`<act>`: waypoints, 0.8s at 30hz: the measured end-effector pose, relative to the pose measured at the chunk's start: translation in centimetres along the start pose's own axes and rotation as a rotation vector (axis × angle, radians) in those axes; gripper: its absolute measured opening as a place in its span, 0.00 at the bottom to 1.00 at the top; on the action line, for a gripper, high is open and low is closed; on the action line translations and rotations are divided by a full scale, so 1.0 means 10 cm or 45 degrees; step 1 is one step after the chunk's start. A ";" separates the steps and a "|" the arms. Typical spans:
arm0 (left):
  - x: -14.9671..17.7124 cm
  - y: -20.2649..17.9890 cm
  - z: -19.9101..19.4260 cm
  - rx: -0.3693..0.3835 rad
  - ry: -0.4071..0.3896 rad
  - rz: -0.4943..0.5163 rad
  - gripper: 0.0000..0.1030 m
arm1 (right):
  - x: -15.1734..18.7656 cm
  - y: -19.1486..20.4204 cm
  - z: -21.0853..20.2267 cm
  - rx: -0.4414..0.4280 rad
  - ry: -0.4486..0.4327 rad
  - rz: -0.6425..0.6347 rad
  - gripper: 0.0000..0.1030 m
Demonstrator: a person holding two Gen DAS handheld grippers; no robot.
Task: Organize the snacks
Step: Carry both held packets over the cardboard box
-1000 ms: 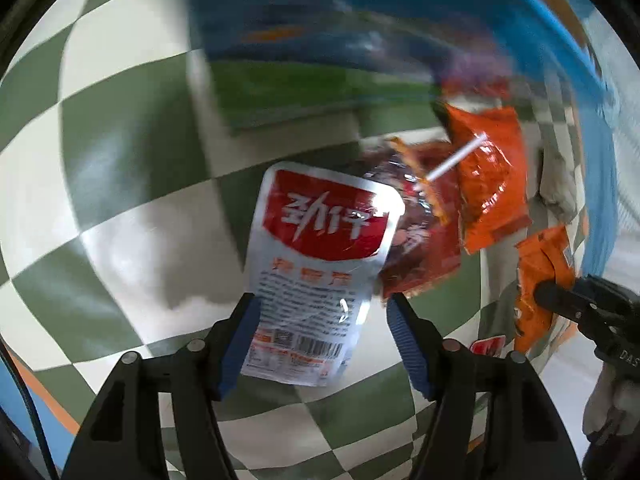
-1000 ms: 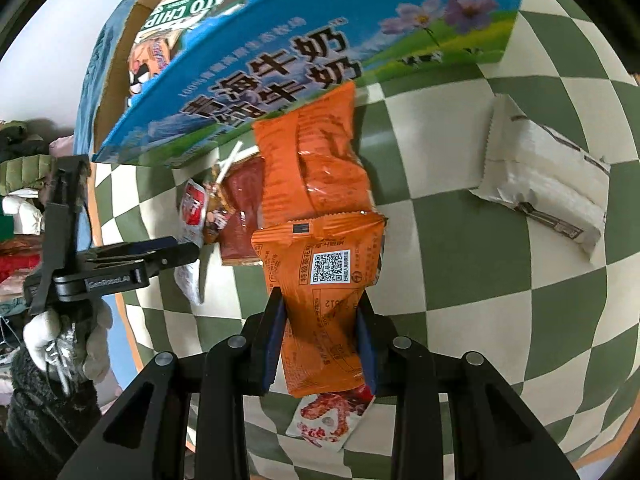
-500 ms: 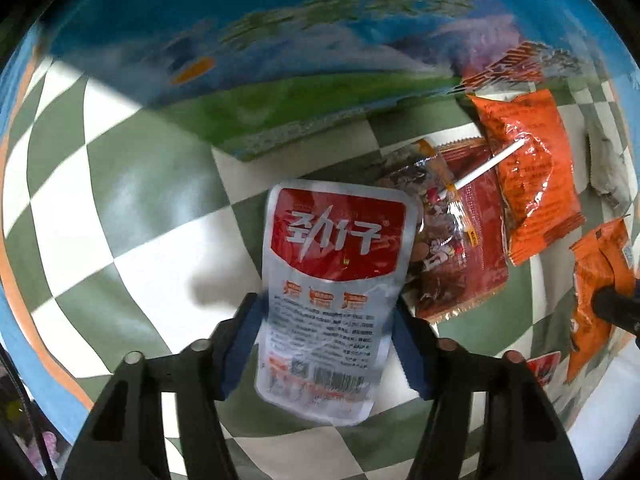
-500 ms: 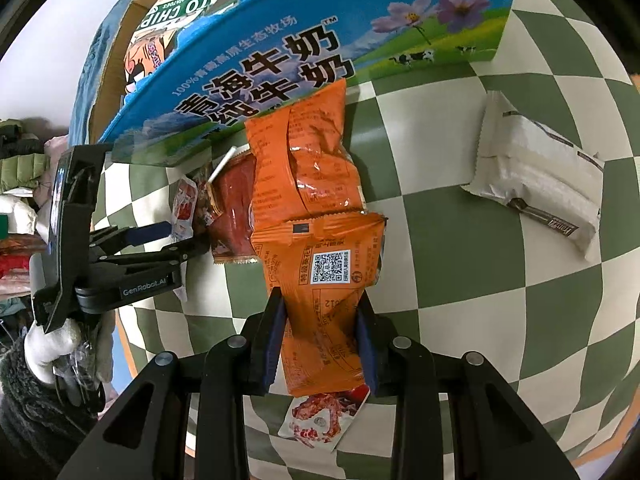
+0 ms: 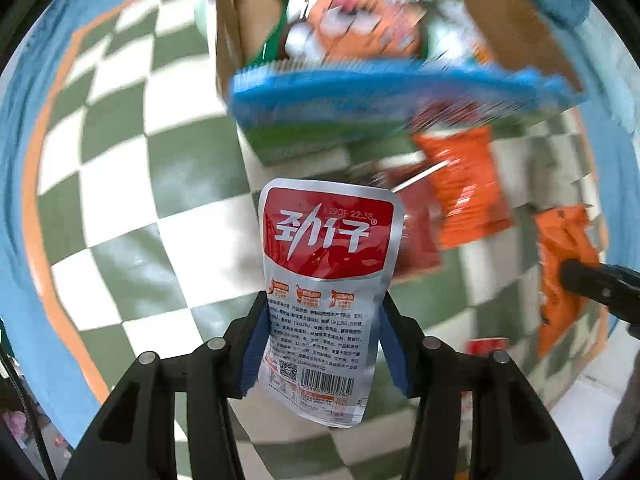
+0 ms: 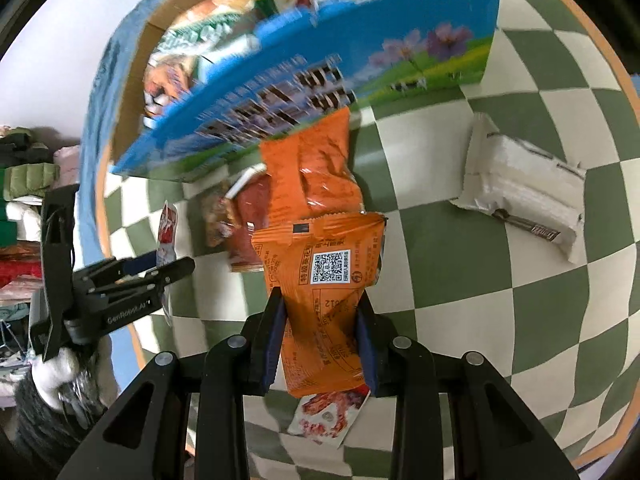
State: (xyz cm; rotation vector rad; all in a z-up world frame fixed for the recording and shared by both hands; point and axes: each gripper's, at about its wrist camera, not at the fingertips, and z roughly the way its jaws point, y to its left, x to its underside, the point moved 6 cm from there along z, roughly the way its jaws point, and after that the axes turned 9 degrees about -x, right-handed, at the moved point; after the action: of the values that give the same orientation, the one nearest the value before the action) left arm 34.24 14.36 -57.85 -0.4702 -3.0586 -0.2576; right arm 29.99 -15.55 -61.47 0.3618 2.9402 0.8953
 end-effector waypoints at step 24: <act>-2.49 -0.13 -0.74 0.183 -0.180 -0.352 0.47 | -1.75 0.40 -0.91 -0.013 -0.248 -0.009 0.34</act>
State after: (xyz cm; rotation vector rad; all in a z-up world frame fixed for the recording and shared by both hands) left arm 57.65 4.59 -52.28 -0.0589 -3.2451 -0.0097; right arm 46.83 -21.41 -52.03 0.4122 2.7572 0.8229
